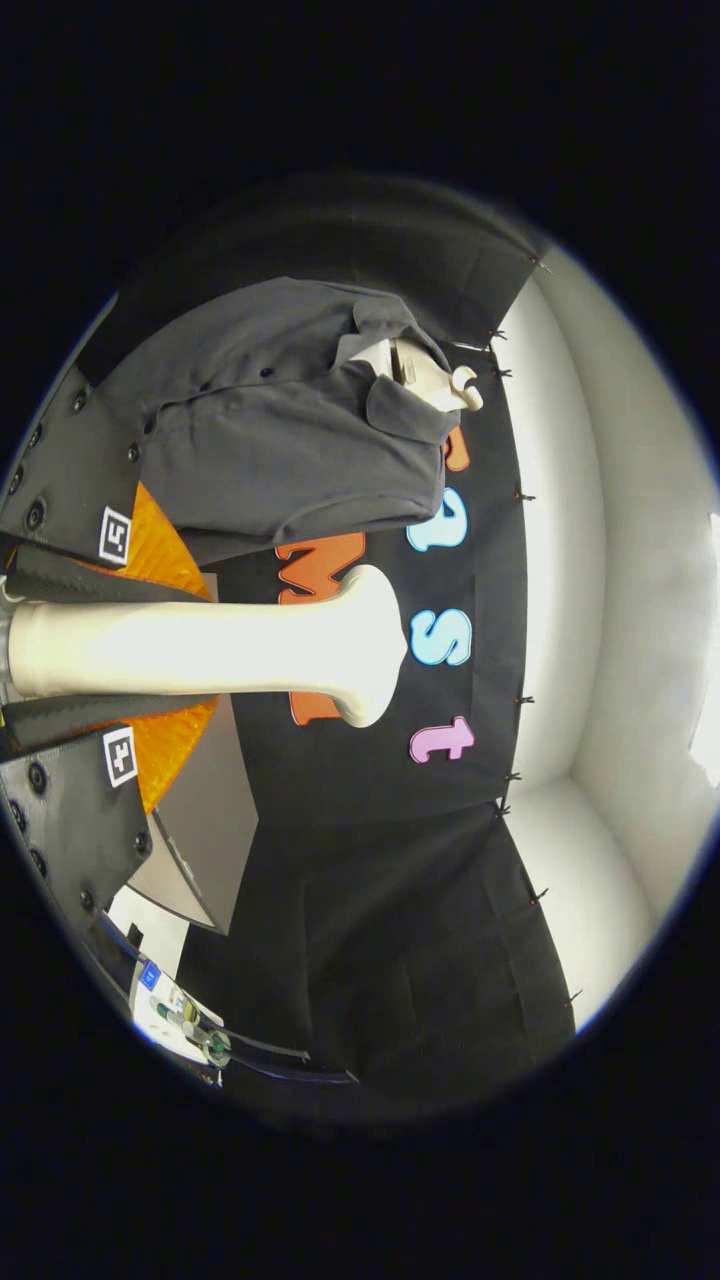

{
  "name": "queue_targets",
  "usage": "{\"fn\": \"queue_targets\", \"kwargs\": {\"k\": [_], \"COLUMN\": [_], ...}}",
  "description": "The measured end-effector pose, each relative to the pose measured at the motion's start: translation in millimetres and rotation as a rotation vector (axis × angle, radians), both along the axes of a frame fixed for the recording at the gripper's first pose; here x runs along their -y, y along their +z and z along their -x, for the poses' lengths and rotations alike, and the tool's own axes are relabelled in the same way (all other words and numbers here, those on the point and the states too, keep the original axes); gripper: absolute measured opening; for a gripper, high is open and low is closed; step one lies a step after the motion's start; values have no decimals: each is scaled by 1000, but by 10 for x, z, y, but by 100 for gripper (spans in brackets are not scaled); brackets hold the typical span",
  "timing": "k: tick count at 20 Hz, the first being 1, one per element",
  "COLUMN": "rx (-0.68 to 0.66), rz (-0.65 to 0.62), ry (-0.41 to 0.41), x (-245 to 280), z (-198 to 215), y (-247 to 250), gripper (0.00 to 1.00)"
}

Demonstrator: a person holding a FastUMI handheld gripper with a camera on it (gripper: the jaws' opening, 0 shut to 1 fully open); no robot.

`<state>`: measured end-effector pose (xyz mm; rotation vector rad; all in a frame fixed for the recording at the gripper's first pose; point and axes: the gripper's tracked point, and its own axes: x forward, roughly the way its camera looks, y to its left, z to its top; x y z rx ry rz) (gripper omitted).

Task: Iron the clothes twice with a garment steamer, once on the left side and once on the right side.

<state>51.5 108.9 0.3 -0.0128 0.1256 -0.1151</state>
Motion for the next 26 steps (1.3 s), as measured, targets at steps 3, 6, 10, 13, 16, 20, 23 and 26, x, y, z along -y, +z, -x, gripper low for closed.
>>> {"fn": "queue_targets", "kwargs": {"k": [3,6,10,13,16,20,23,26], "rx": [19,37,28,49,53,37,34,27], "rz": [-12,7,18,16,28,40,49,51], "ry": [12,27,58,74,87,98,106,101], "x": [-284,-569,-1022,-1366,-1637,-1864,-1982,-2040], "z": [123,207,145,46,-97,-321,-472,-607], "y": [97,124,68,47,-48,-177,-232,-275], "gripper": [45,45,45,45,45,45,45,45]}}
